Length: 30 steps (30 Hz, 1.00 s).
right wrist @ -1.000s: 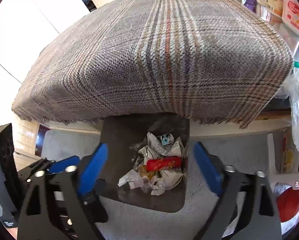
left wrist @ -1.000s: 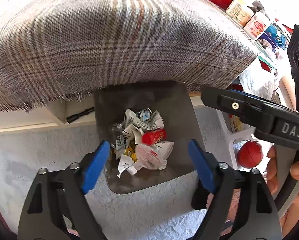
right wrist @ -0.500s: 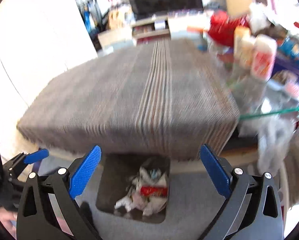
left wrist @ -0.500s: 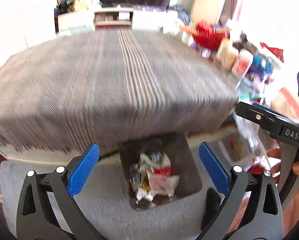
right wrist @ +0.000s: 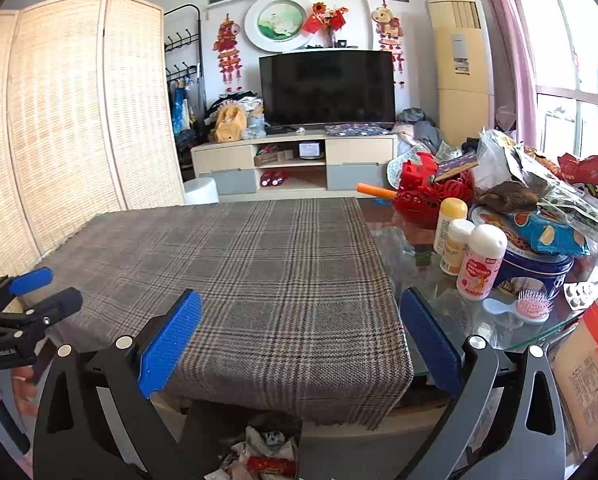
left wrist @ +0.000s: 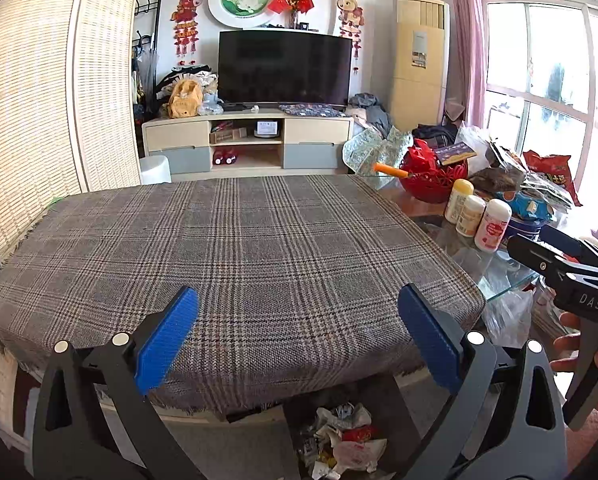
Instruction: Collect trash
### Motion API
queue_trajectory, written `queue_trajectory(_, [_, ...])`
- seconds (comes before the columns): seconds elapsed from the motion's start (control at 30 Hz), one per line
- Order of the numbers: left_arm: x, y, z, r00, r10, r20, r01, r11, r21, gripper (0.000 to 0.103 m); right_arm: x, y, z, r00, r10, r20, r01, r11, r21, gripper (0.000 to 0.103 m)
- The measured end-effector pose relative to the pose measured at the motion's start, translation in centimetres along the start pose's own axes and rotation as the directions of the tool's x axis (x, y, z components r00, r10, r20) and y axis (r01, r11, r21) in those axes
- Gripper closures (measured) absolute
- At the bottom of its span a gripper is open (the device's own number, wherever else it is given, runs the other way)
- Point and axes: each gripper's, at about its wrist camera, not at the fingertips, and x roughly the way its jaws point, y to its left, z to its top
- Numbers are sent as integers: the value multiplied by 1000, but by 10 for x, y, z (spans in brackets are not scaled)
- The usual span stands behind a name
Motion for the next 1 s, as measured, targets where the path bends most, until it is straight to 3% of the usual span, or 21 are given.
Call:
queue_trajectory(0.27, [10,-1,-17,1000,-13,-21,14,1000,11,8,11,-6,-25,997,-42,-65,45,998,34,3])
queue_trajectory(0.53, [14,-8,-25,995,-54,-78,53,998,-14,8,11,-5,-29,994,-41,-102,44,998,35,3])
queue_trajectory(0.67, [13,-7,-26,996,-35,-80,35,999,-12,8,16,-9,-32,989,-6,-146,16,997,70,3])
queue_trajectory(1.0, [15,-2,-28,996,-2,-87,0,1000,-22,8,15,-8,-32,989,-14,-146,23,998,64,3])
